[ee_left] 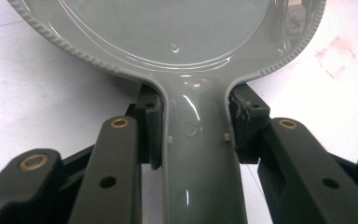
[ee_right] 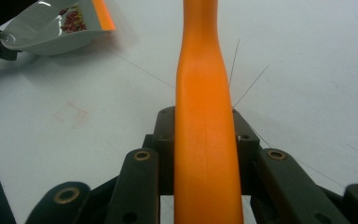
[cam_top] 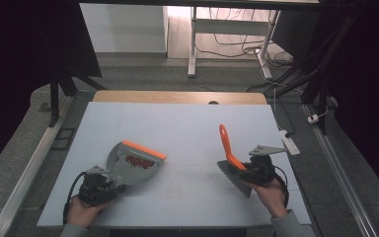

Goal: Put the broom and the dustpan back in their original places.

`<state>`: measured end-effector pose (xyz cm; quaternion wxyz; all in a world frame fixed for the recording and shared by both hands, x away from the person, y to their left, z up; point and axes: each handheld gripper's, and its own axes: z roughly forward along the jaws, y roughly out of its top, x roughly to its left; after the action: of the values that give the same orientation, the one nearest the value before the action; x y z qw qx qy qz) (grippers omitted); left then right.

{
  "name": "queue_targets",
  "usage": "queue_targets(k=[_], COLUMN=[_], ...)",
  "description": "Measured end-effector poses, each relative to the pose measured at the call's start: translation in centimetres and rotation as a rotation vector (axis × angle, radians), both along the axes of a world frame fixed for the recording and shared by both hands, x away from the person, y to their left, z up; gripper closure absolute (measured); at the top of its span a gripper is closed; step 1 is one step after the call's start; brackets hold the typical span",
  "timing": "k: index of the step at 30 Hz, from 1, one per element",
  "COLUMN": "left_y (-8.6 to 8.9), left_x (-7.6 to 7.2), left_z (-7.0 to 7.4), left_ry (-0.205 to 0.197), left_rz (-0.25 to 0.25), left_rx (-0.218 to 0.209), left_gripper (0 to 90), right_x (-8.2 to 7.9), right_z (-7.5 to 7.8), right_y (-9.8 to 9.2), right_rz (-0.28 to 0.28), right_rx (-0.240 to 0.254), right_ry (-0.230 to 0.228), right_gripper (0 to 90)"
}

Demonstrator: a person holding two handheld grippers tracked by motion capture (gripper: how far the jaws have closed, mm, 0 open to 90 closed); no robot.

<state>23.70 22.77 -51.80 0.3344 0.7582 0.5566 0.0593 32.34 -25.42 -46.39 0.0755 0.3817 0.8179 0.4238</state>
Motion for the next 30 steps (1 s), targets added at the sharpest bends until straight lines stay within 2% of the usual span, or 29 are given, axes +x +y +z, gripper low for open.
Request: queue_targets(k=[9,16,25,30], left_y=[0.1,0.3,0.8,0.8], left_x=[0.1,0.3,0.6,0.7], left_z=[-0.1,-0.5,-1.0,-1.1], left_ry=[-0.011,-0.009,0.006,0.007], left_rz=[0.114,0.177,0.224,0.229], left_rx=[0.007,0.010,0.009,0.010], left_gripper=[61.3,61.3,61.2,61.2], right_x=[-0.3,-0.7,0.1,0.5], right_z=[-0.4,-1.2,-2.7,-3.0], right_y=[-0.4,-0.1,-0.8,-1.3], right_rz=[-0.025,-0.033,-0.092,-0.111], right_rx=[0.009,0.004,-0.053,-0.052], right_ry=[0.020,0.057,0.091,0.093], right_gripper=[71.0,71.0,71.0,71.0])
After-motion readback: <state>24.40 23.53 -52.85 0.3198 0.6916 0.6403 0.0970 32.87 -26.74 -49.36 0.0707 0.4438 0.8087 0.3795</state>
